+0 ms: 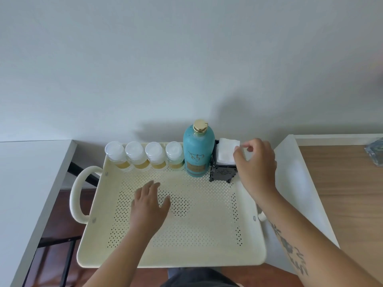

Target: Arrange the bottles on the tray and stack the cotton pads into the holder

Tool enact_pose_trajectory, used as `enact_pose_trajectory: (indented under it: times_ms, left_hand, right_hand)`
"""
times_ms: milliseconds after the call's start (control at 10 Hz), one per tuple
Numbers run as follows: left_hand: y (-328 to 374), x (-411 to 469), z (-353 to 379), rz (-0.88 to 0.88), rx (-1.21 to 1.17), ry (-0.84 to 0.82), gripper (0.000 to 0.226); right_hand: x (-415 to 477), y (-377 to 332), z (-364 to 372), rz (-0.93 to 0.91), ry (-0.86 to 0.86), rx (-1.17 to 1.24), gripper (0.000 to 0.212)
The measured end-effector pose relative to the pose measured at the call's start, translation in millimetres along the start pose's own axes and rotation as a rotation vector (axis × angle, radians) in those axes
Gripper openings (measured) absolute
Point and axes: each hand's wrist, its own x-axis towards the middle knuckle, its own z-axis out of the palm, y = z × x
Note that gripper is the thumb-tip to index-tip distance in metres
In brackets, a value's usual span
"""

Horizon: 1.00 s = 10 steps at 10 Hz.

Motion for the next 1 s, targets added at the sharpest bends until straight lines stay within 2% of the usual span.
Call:
enact_pose_trajectory:
  times_ms: [100,200,300,500,700,800,900,1000]
  left_hand:
    - [-13,4,7,-0.042,0.089,-0.025,0.072]
    - [-23,9,12,-0.054,0.122,-0.049,0.079]
    - [-30,12,16,-0.07,0.139,-0.089,0.083]
    - [-34,8,27,-0.047,0.162,-0.064,0.085]
    - [-37,6,34,-0.042,0.232,-0.038,0.087]
    - [-32,4,34,-0.061,0.245,-0.029,0.084]
    - [-32,4,34,-0.061,0.271,-0.034,0.083]
    - [-31,6,35,-0.076,0.295,-0.02,0.082]
  right_hand:
    - [-5,3,-1,-0.339,0.01,-0.084,0.025]
    - [-8,8,1,-0.573,-0.117,-0.178,0.035]
    - [-7,14,5,-0.668,-0.256,-0.305,0.042]
    - [-8,23,8,-0.681,-0.43,-0.519,0.053]
    - [-5,19,13,-0.698,-0.442,-0.544,0.05]
    - [0,17,11,-0.695,-0.495,-0.502,0.049]
    - [1,11,3,-0.661,-0.472,-0.439,0.046]
    - [-3,-4,-18,-0.538,-0.387,-0.153,0.037]
